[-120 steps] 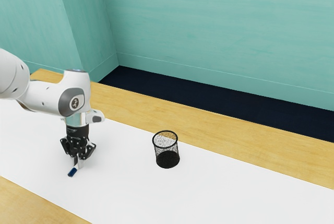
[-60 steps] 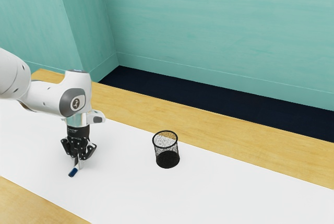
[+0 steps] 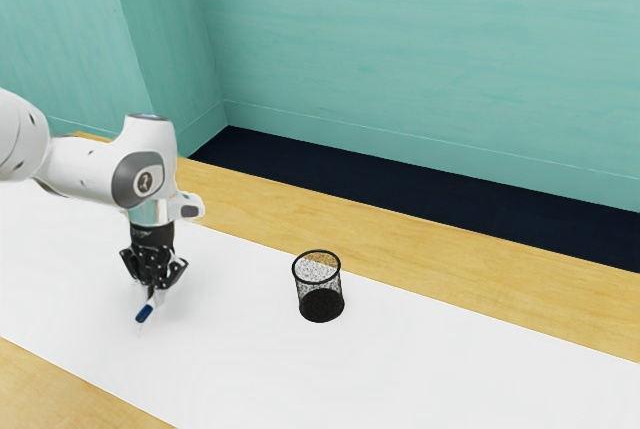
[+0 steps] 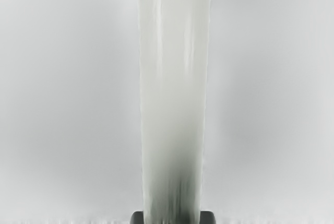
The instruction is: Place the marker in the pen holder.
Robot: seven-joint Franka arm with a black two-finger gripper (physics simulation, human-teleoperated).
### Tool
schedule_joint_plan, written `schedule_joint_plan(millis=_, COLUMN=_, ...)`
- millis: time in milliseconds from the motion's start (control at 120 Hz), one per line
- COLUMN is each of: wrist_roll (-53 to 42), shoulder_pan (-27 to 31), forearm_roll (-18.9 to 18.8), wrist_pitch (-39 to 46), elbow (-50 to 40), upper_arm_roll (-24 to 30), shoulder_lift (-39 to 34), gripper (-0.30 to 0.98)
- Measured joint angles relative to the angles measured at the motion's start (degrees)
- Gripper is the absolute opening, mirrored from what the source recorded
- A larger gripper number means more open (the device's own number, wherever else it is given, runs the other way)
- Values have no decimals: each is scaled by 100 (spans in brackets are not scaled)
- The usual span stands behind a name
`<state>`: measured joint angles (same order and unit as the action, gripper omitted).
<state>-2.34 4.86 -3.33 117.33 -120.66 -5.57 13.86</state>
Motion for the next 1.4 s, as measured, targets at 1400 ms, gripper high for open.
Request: schedule_joint_plan(millis=1400, wrist_roll=-72, shoulder_pan=-1777, forearm_roll=304, wrist_pitch=-6076, elbow=6813, upper_arm_roll=557, shoulder_lift=3223, gripper=-9)
